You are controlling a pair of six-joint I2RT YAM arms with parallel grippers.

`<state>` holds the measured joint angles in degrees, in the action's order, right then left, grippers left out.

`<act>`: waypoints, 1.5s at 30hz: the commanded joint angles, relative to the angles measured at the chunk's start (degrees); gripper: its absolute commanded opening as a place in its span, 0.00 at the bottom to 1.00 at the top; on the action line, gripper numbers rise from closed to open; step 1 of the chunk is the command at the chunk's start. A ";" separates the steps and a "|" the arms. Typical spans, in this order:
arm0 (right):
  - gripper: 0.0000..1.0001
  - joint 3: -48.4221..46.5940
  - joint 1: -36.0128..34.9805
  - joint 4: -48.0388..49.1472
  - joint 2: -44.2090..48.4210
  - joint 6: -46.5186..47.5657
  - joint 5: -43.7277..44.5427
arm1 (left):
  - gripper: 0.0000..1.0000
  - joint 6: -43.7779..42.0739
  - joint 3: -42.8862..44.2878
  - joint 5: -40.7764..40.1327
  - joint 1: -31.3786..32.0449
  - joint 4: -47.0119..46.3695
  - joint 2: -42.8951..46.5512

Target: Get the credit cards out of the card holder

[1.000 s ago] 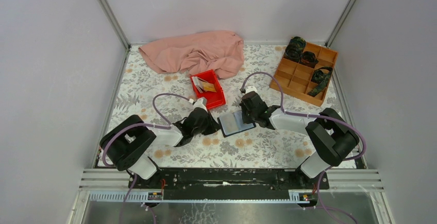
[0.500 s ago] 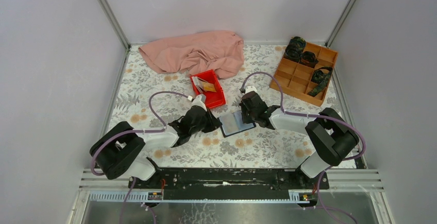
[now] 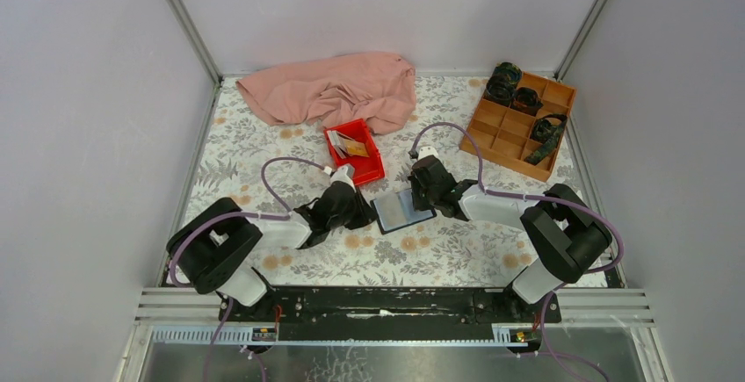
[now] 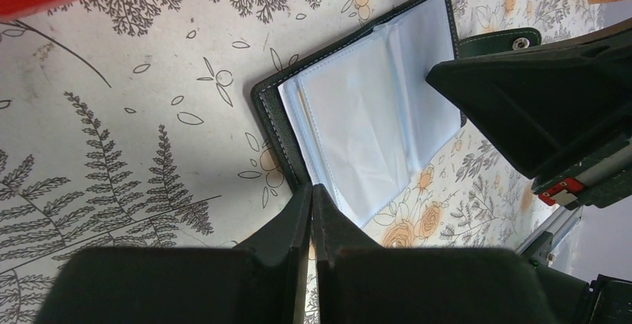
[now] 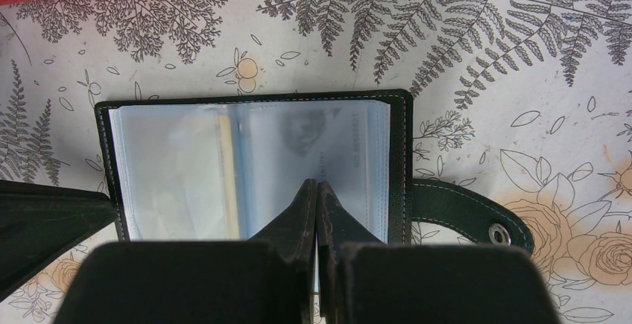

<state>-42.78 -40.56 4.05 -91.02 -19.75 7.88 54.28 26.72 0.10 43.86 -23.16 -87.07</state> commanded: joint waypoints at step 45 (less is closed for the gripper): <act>0.00 2.89 -0.23 -3.00 1.76 -0.82 -3.93 | 0.09 -0.87 8.99 5.96 0.40 -4.15 -8.56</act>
<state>-40.99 -40.56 5.19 -90.04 -20.43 3.81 54.37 35.79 5.39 43.86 -25.89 -95.85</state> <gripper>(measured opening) 0.011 0.091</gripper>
